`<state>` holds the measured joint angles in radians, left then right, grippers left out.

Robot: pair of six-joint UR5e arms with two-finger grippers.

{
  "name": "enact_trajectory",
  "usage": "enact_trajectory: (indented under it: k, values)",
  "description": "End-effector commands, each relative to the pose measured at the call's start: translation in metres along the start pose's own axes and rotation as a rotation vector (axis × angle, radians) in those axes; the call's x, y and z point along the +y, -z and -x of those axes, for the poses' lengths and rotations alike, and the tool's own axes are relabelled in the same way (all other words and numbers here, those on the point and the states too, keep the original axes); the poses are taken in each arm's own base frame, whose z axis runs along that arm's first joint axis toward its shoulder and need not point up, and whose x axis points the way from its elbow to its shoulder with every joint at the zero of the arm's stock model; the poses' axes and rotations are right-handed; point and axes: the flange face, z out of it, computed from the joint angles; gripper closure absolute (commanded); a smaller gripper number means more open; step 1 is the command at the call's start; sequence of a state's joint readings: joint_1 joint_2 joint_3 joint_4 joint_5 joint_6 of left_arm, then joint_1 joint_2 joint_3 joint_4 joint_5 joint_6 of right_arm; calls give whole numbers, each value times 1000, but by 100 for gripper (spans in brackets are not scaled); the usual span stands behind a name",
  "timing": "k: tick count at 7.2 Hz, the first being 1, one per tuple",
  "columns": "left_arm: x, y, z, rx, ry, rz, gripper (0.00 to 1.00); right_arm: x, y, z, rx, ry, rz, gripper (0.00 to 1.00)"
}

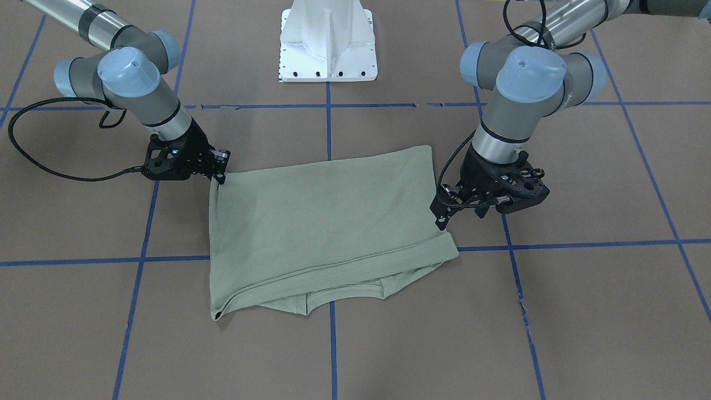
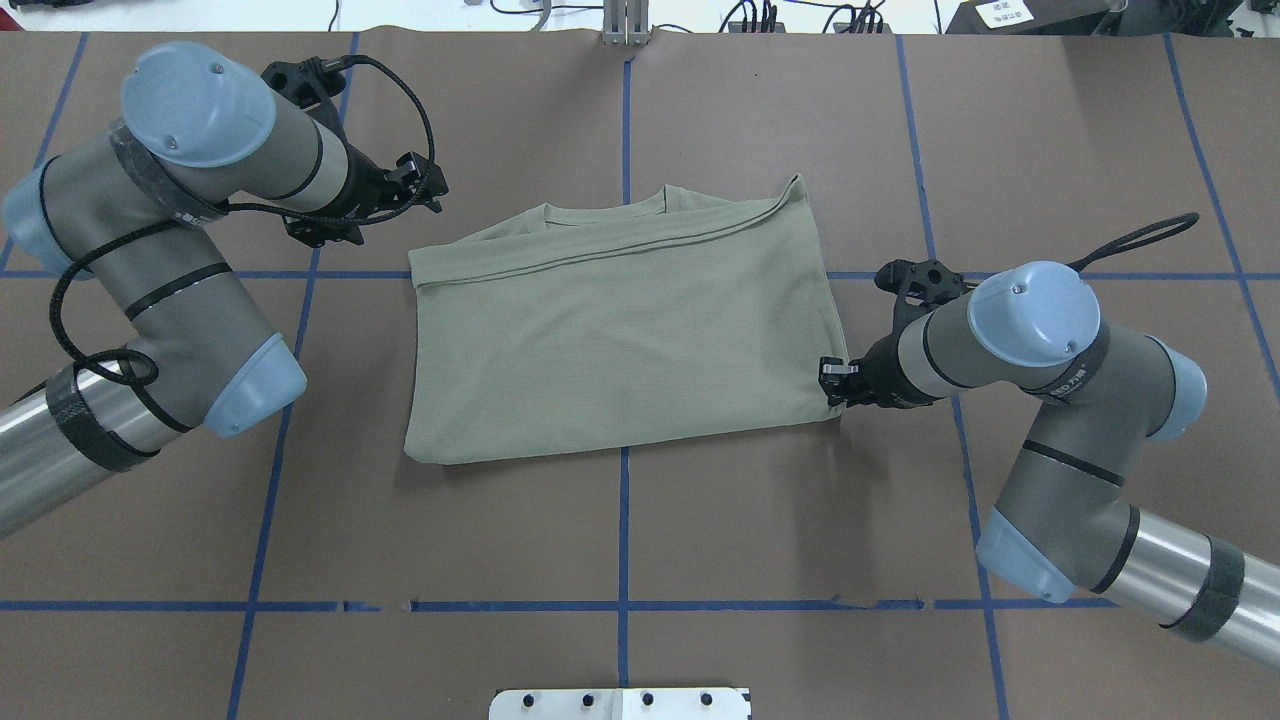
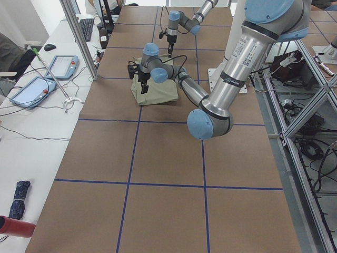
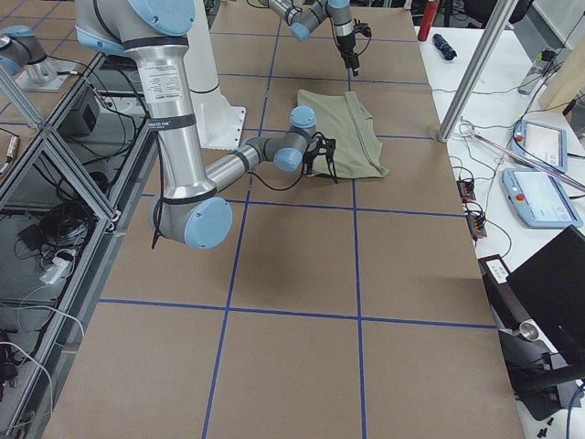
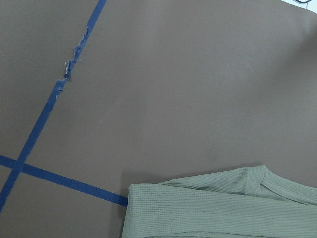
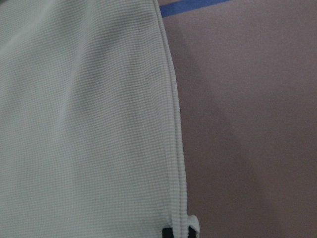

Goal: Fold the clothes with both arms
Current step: 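Drag the shirt corner with the right gripper, swinging the shirt around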

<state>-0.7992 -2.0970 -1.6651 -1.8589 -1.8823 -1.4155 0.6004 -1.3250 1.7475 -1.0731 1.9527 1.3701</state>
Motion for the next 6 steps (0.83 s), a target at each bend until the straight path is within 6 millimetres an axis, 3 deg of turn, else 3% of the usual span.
enact_trajectory:
  k: [1,2,6]
  values:
    - [0,0,0,-1,-1,-1,1,2,8,-2,-7,-1,0,100]
    - [0,0,0,1,-1,0,1,10,21,-12,-10,-1,2,100]
    - [3,4,-3,10,-3,-5,1,123,52,-77,26,56,261,100]
